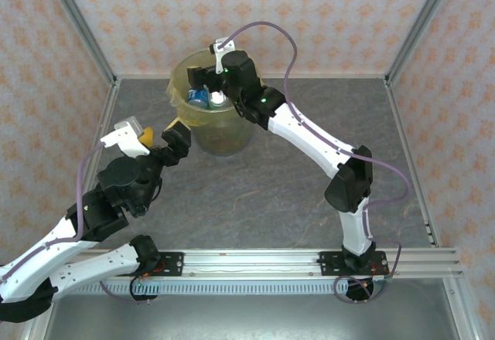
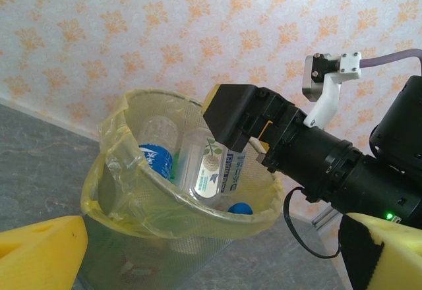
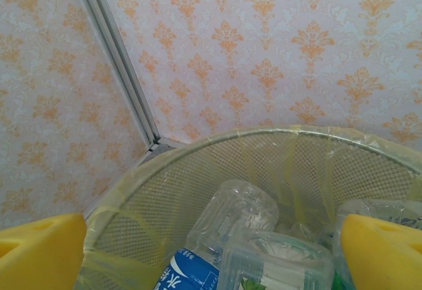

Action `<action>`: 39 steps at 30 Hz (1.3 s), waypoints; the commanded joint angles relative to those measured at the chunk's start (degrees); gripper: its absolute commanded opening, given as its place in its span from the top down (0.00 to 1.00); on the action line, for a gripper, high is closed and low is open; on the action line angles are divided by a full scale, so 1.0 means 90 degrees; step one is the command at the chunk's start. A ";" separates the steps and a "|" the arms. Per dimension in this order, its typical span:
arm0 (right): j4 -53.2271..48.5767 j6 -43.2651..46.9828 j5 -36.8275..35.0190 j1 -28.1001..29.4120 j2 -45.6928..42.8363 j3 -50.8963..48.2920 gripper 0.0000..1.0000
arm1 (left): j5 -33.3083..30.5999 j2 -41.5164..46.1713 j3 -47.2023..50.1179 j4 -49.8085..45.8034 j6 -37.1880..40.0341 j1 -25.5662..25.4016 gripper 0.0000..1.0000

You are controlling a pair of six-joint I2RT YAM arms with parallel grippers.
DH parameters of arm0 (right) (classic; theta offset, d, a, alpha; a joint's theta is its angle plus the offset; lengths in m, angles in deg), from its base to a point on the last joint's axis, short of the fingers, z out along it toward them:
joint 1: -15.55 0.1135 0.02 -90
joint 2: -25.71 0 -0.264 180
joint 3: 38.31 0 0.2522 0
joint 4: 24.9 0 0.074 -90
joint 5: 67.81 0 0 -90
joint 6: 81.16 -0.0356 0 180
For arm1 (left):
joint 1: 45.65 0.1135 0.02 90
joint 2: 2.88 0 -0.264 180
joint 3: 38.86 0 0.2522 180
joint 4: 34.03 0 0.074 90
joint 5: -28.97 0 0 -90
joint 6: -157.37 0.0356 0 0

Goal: Put the plastic bottles in the bin

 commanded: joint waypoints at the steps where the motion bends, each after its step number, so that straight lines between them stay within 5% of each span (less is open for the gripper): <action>1: 0.0020 -0.0110 -0.0077 0.0027 -0.0351 -0.0026 0.05 | -0.0071 0.0008 0.0099 0.0027 0.0051 0.0039 0.01; 11: -0.0414 -0.0626 0.0152 0.0009 0.0155 0.0324 0.10 | -0.0056 0.0061 0.0087 -0.0134 0.0044 0.0032 0.01; 33: -0.1181 -0.0561 0.2046 0.0044 0.0664 0.0900 0.15 | -0.0039 0.0182 0.0162 -0.0120 -0.0032 0.0039 0.01; 39: -0.1198 -0.0398 0.1825 0.0058 0.0391 0.0805 0.15 | -0.0050 0.0174 0.0163 -0.0081 -0.0027 0.0041 0.01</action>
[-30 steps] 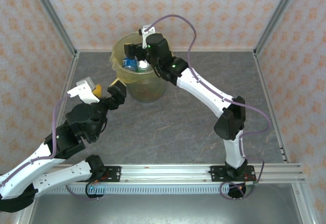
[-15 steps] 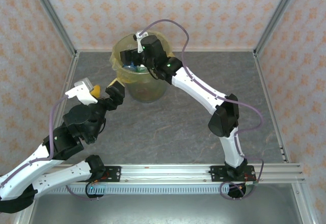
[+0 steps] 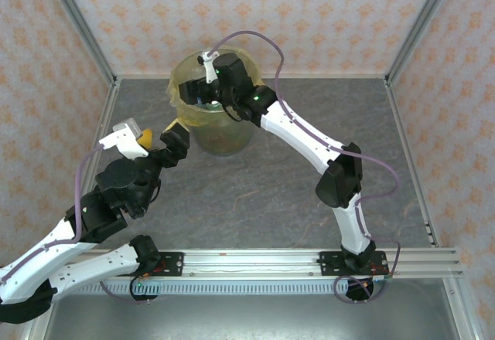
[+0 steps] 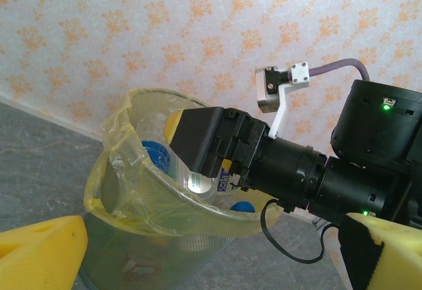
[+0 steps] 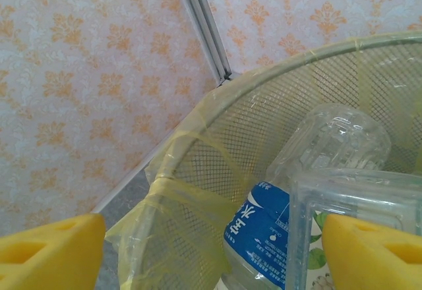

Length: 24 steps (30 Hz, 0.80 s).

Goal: Put the plastic bottles in the bin

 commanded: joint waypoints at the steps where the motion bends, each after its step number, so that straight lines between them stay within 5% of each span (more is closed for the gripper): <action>1: -0.0106 0.0172 -0.0105 0.0045 -0.0270 0.0077 0.15 | -0.0061 0.0042 0.0081 -0.0075 -0.0015 0.0037 0.01; 10: 0.0413 -0.0051 -0.1123 -0.0065 -0.0756 -0.0326 0.14 | -0.0081 0.0047 0.0099 -0.0044 0.0005 0.0032 0.01; 24: -0.0321 -0.0117 0.0323 -0.0306 0.0373 0.0659 0.16 | -0.0122 0.0047 0.0048 -0.0101 0.0034 0.0036 0.01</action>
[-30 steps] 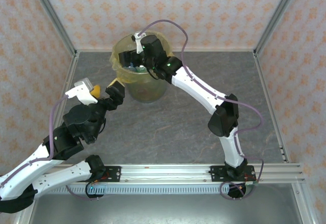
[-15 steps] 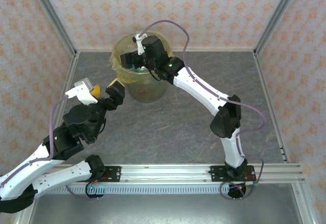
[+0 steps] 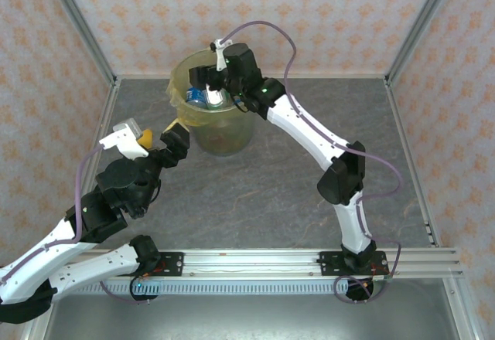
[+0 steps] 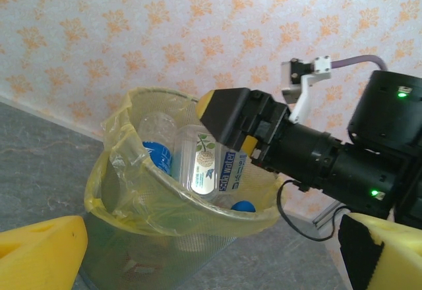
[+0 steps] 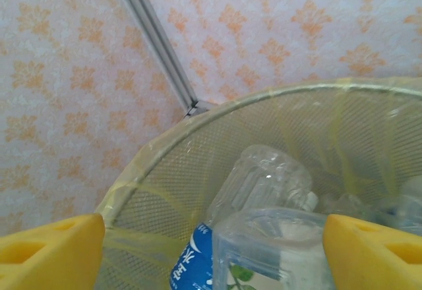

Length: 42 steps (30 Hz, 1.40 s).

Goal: Put the plastic bottles in the bin

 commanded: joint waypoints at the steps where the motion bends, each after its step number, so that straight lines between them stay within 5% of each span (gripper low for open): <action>1: -0.0341 0.0034 0.0699 0.0050 0.0275 0.0315 0.16 | -0.0115 0.0047 0.0044 -0.0093 0.0032 0.0042 0.01; 20: -0.0623 0.0620 0.1237 0.0449 -0.0716 -0.0833 0.20 | 0.0002 -0.0119 0.0093 0.0116 0.0012 0.0037 0.01; 29: -0.0479 0.0341 -0.0702 0.0296 -0.0707 -0.0792 0.18 | 0.0003 -0.0119 0.0095 0.0069 -0.0007 0.0039 0.01; 42: -0.0318 0.0060 -0.0464 0.0097 -0.0800 -0.0427 0.19 | -0.0081 0.0025 0.0147 0.0002 -0.0017 0.0041 0.01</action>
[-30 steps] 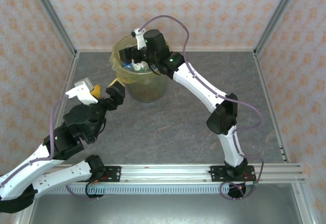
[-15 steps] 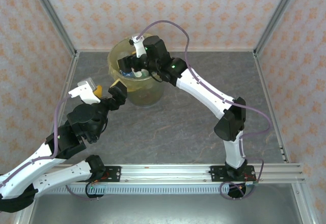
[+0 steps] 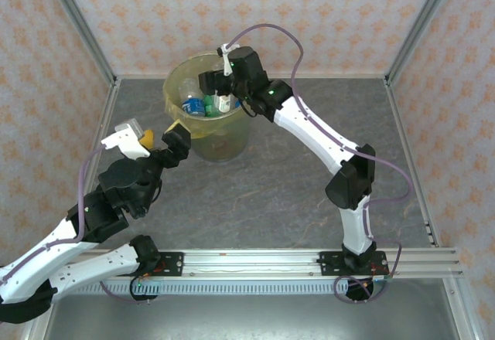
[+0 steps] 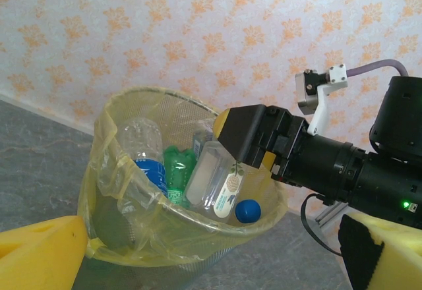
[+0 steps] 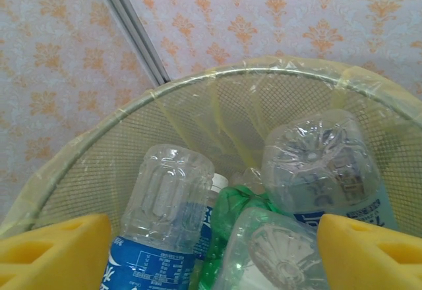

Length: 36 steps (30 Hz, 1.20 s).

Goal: Put the plastic bottles in the bin

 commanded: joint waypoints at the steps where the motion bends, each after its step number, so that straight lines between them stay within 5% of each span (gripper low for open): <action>1: 0.0136 -0.0052 0.0053 0.0116 -0.0150 0.0256 0.19 | -0.0083 0.0042 0.0095 -0.0004 -0.0015 0.0034 0.01; 15: -0.0124 -0.0431 0.0566 -0.0047 0.0386 0.0503 0.19 | -0.0081 -0.0018 0.0071 -0.0022 -0.0003 0.0039 0.01; 26: 0.0182 -0.0466 0.0228 -0.0047 -0.0692 -0.1095 0.20 | -0.0083 -0.0094 0.0144 0.0095 0.0044 0.0040 0.01; 36: 0.0220 -0.0467 -0.0035 -0.0066 -0.1035 -0.1209 0.17 | -0.0113 -0.0133 0.0105 0.0011 -0.0004 0.0042 0.01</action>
